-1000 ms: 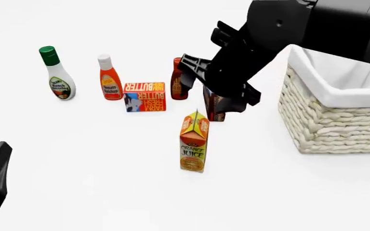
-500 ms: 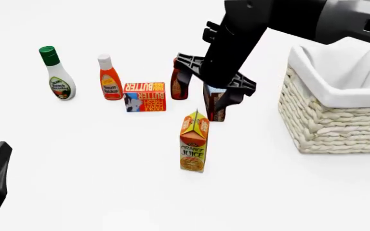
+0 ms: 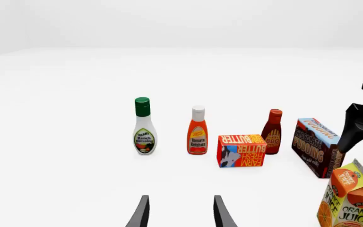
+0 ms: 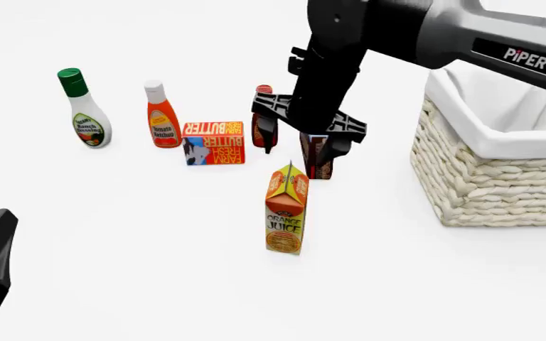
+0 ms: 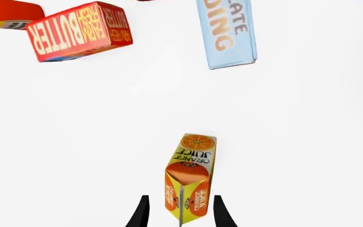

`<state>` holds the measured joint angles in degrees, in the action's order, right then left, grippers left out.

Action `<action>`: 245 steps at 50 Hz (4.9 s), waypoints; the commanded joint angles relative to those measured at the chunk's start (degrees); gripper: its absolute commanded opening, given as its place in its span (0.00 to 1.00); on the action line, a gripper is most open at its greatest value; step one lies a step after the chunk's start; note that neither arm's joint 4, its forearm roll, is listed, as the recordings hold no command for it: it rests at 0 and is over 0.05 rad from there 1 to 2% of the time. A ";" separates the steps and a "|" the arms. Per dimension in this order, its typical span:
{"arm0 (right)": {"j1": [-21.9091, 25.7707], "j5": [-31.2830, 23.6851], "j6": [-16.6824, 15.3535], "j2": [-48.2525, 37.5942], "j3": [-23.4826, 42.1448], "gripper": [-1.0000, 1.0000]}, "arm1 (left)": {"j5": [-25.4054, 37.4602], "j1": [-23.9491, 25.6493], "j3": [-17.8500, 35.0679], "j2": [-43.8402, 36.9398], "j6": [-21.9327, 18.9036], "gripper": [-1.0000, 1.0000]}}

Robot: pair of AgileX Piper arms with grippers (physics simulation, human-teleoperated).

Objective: Pick the orange juice and place it in the basket.

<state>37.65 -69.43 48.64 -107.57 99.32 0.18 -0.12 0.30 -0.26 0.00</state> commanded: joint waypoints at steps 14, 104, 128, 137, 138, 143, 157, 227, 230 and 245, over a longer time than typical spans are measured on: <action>-1.67 -0.47 -4.00 -2.52 -0.84 1.00 | 0.00 0.00 0.00 0.00 0.00 1.00; 1.78 -0.34 -2.20 -3.79 -2.13 1.00 | -0.01 0.00 0.00 0.01 0.00 1.00; 2.33 1.78 -1.77 -5.05 -3.64 1.00 | 0.00 0.00 0.00 0.00 0.00 1.00; 2.75 3.63 -1.11 -4.83 -5.93 1.00 | 0.00 -0.01 0.00 0.01 -0.01 1.00; 2.91 3.96 -0.94 -4.74 -6.32 1.00 | 0.00 0.00 0.00 0.00 0.00 1.00; 3.06 5.14 -0.78 -4.83 -7.71 1.00 | 0.00 0.01 0.00 0.00 -0.01 1.00; 2.97 6.73 -0.71 -5.60 -9.00 1.00 | 0.00 0.00 0.00 0.00 -0.01 1.00; 5.08 -0.47 -3.24 6.21 -4.87 0.00 | 0.00 0.00 0.00 0.00 0.00 1.00; 5.56 -0.47 -3.18 6.68 -4.66 0.00 | 0.00 -0.01 0.00 0.00 0.00 1.00; 4.44 -0.47 -8.13 7.96 -4.18 0.00 | 0.00 -0.01 0.00 0.00 0.00 1.00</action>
<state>42.57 -69.90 42.14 -100.95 94.70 0.18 -0.12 0.30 -0.26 0.00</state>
